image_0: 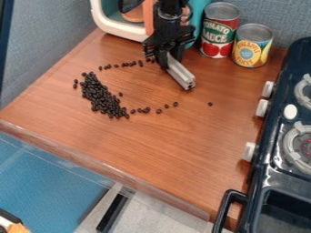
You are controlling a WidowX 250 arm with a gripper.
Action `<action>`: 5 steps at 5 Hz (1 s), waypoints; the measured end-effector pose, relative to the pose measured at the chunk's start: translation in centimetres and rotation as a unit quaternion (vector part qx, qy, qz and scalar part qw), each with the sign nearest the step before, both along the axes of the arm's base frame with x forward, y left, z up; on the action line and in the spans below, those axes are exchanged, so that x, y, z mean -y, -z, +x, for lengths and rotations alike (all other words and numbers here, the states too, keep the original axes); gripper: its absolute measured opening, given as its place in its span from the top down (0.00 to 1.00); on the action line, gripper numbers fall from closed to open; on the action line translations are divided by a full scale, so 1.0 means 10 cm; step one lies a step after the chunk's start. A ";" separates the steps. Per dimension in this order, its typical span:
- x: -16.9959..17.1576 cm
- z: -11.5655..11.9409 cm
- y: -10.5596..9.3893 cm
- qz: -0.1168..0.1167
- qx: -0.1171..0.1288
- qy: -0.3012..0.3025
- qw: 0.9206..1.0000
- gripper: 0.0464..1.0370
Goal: Sweep into pile
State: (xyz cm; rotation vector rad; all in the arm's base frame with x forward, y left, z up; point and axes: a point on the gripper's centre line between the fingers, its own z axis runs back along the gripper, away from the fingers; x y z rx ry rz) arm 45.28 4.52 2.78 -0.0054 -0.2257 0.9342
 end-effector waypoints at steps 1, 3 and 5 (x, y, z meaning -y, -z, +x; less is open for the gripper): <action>-0.02 0.00 0.06 0.005 -0.002 -0.001 1.000 0.66; -0.13 -0.03 0.09 0.013 0.002 -0.010 1.000 0.66; -0.46 -0.19 0.08 0.010 0.004 -0.046 0.999 0.66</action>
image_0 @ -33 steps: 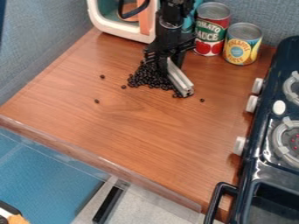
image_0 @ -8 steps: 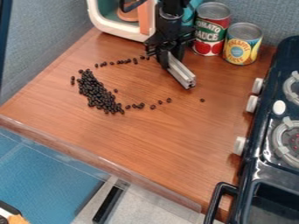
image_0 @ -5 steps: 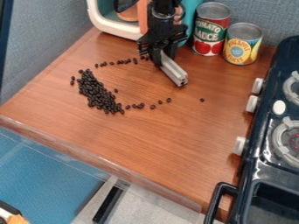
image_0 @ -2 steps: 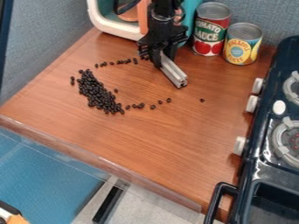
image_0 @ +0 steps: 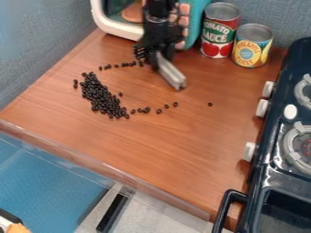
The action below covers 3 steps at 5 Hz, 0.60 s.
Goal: Sweep into pile
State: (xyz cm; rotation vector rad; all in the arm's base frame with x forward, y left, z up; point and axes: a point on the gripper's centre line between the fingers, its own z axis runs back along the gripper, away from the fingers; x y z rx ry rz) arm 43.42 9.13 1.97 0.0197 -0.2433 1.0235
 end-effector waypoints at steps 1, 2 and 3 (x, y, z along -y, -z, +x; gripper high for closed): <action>-0.11 -0.05 0.01 -0.004 -0.004 -0.011 1.000 0.66; -0.16 -0.11 0.00 -0.008 -0.007 -0.014 1.000 0.66; -0.30 -0.22 -0.01 -0.009 -0.005 -0.035 0.999 0.66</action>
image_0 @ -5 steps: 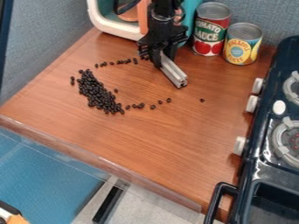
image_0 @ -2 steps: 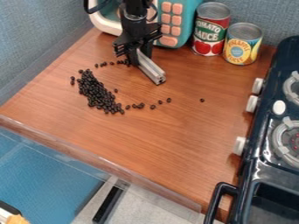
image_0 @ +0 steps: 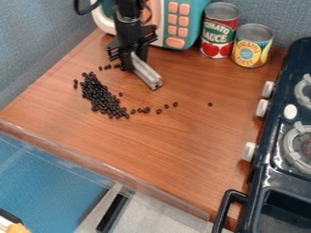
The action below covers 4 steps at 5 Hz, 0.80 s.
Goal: Sweep into pile
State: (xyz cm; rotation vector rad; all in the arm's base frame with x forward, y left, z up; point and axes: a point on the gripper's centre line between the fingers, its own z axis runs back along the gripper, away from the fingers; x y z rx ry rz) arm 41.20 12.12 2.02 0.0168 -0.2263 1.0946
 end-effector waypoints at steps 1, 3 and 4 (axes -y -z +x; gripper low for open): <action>-0.07 -0.12 0.01 0.000 -0.003 -0.014 1.000 0.66; -0.16 -0.37 0.01 0.011 0.002 -0.029 1.000 0.66; -0.20 -0.47 0.01 0.018 0.004 -0.030 0.999 0.66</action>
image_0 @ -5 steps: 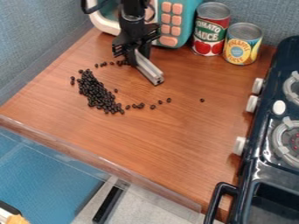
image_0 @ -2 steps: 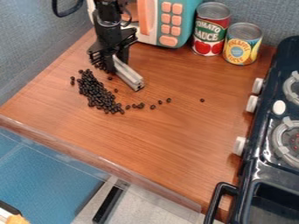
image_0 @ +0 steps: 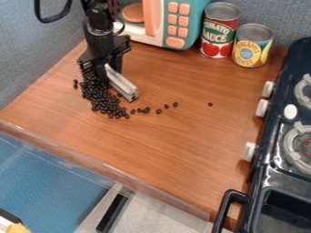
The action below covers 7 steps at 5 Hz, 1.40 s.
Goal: Sweep into pile
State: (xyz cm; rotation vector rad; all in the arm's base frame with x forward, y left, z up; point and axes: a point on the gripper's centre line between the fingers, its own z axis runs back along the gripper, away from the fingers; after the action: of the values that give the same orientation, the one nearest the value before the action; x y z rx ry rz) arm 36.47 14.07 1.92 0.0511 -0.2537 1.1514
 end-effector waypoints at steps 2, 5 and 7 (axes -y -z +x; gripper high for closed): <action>-0.03 -0.06 0.01 0.004 0.002 -0.004 1.000 0.66; 0.14 0.39 0.02 0.002 0.001 0.037 0.999 0.66; 0.29 0.43 0.10 0.013 -0.026 0.055 0.998 0.27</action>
State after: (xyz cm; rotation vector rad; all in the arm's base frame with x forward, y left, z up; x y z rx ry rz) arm 40.81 11.17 0.94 0.0891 -0.2220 1.0362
